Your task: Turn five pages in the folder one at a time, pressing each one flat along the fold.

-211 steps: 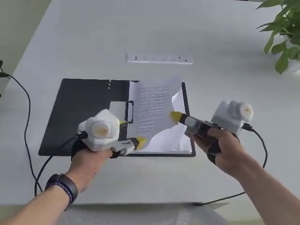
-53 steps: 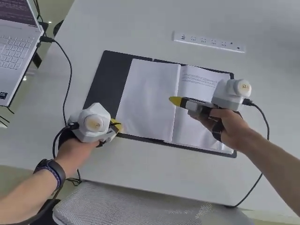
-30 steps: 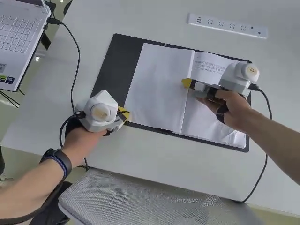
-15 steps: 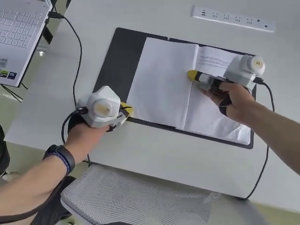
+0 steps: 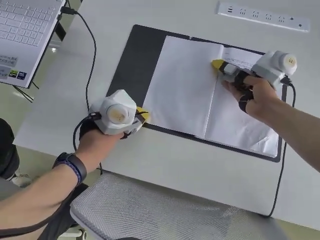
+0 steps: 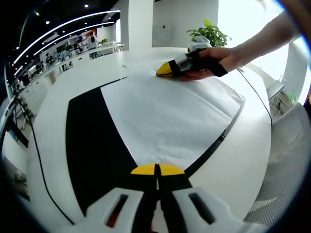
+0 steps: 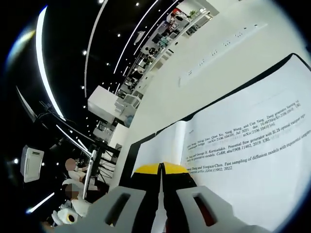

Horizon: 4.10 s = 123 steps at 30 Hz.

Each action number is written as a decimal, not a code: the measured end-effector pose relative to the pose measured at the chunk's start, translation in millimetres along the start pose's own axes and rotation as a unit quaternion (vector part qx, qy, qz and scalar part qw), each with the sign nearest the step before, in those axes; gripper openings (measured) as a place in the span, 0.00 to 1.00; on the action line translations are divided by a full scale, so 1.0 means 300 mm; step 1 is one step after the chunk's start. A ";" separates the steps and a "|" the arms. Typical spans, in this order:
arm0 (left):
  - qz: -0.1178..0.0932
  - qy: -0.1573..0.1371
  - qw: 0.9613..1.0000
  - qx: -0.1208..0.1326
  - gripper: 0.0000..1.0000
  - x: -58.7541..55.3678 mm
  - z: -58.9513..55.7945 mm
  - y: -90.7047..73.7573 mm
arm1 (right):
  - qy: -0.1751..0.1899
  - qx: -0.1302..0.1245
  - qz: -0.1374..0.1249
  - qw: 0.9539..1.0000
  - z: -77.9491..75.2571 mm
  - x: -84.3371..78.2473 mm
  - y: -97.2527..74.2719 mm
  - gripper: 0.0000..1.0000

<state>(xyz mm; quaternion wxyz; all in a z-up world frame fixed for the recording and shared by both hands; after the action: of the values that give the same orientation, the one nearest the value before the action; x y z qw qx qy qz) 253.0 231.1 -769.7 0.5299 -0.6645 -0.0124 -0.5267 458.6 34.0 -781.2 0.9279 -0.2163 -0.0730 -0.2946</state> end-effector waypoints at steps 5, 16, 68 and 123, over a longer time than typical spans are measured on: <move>0.003 0.000 1.000 -0.001 0.00 0.003 0.000 -0.002 | 0.032 0.006 -0.033 0.999 -0.020 0.053 0.039 0.00; 0.003 -0.002 1.000 0.001 0.00 -0.003 0.006 0.006 | 0.083 0.016 -0.086 0.993 -0.051 0.126 0.092 0.00; -0.008 -0.015 1.000 0.006 0.00 -0.005 -0.003 0.000 | -0.033 0.056 0.065 0.996 0.008 -0.241 -0.173 0.00; 0.015 -0.019 1.000 0.009 0.00 -0.004 -0.004 0.011 | -0.052 0.017 0.132 0.990 -0.005 -0.563 -0.393 0.00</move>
<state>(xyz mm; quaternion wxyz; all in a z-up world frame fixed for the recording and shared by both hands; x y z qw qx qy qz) 253.5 229.5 -772.9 0.5432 -0.6701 -0.0173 -0.5055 252.5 33.9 -784.7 0.9571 -0.2234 -0.0971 -0.1569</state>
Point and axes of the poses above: the centre of the closed fingertips' face, and the gripper's own axes: y roughly forward along the fingers, z roughly to its left, x roughly out of its top, the point moved 5 cm from there along -y, roughly backward along the fingers, and after that the axes turned 14 degrees about y, right-handed, at the moved point
